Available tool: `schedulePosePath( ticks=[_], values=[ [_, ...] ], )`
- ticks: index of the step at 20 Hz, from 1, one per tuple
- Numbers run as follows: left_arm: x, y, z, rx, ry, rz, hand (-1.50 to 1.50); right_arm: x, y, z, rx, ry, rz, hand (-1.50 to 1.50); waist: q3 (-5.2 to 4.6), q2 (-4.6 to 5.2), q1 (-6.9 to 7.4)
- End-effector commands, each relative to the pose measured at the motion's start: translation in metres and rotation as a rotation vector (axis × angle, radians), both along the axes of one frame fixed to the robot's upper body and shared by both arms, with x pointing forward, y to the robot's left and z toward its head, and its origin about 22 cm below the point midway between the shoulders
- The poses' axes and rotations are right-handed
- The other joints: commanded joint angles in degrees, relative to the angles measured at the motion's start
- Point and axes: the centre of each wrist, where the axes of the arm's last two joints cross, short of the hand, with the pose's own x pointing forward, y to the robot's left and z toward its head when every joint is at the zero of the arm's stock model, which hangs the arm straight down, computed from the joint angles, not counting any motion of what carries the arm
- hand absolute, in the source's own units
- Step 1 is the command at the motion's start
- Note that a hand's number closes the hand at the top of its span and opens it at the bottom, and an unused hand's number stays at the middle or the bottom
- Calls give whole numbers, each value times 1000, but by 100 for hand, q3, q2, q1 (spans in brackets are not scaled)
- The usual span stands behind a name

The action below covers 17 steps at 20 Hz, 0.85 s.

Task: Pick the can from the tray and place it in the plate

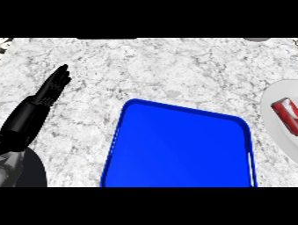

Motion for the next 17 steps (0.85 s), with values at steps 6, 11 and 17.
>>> schedulePosePath(
  ticks=[6, 11, 17],
  values=[
    [5, -4, 4, -5, -16, 3, 0, -22, -36, 45, 242, -30, 216, -150, 7, 30, -34],
    [-7, -1, -14, -6, 7, 0, 0, -32, -45, 61, 232, -8, 214, -150, 8, 6, 19],
    [-3, -6, -9, -8, 5, -8, 0, -29, -41, 71, 216, 11, 249, -150, 26, 15, 19]
  ],
)
